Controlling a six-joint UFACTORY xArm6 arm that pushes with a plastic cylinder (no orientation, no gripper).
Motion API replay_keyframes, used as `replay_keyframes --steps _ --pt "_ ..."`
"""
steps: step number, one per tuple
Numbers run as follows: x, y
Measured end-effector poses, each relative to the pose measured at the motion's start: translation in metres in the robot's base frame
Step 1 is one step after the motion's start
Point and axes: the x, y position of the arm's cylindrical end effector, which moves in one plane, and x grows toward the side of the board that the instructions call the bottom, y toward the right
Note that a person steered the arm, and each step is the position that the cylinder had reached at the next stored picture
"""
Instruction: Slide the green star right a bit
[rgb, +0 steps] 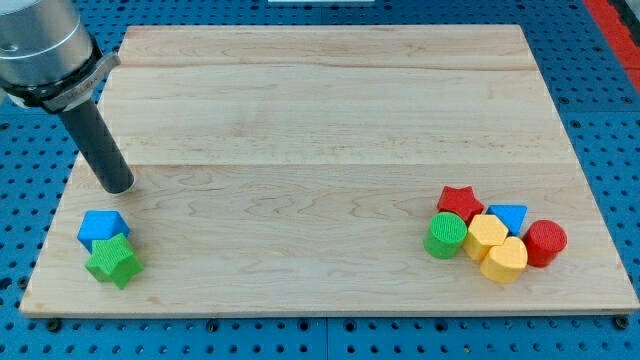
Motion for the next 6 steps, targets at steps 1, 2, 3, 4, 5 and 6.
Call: replay_keyframes --steps 1,2,3,4,5,6 --pt "-0.005 0.018" --pt "0.037 0.075" --pt "0.104 0.082" --pt "0.144 0.077" --pt "0.142 -0.007" --pt "0.133 -0.076"
